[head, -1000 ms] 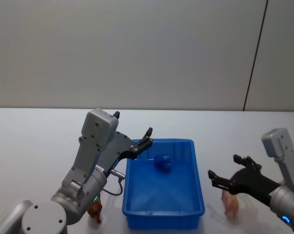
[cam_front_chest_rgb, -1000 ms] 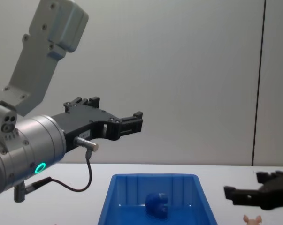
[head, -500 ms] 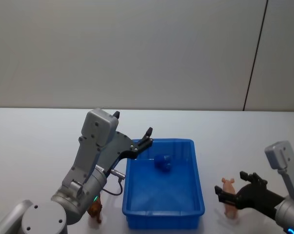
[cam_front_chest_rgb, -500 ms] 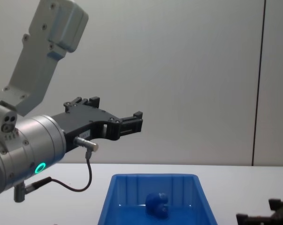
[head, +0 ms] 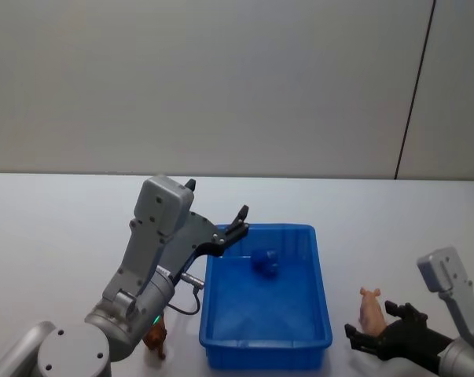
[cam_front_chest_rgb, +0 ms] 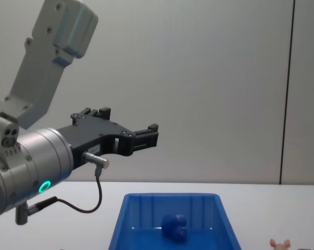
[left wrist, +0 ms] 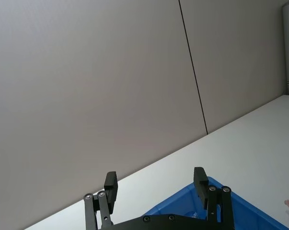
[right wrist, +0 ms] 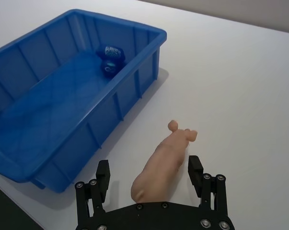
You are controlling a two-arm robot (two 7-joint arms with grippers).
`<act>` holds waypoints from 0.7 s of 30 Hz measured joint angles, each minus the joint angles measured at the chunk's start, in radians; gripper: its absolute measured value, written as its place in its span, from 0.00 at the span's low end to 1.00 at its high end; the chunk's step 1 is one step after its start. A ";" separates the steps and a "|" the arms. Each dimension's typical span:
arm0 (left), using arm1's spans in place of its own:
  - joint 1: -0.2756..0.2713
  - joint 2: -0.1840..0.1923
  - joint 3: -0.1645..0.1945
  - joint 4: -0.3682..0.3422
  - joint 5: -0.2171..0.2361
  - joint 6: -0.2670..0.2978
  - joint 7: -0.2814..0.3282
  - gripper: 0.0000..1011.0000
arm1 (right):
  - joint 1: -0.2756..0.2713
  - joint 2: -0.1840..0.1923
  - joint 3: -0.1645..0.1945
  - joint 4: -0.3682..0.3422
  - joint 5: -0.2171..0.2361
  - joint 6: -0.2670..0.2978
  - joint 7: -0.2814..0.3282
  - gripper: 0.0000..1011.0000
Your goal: Pick up the two dolls from the table and place them into the box.
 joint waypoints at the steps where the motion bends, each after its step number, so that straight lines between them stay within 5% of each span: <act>1: 0.000 0.000 0.000 0.000 0.000 0.000 0.000 0.99 | 0.000 -0.001 -0.001 0.001 -0.001 0.002 -0.002 0.99; 13: 0.000 0.000 0.000 0.000 0.000 0.000 0.000 0.99 | -0.001 -0.018 -0.013 0.016 0.003 0.021 -0.040 0.78; 21: 0.000 0.000 0.000 0.000 0.000 0.000 0.000 0.99 | -0.001 -0.028 -0.016 0.020 0.011 0.023 -0.085 0.50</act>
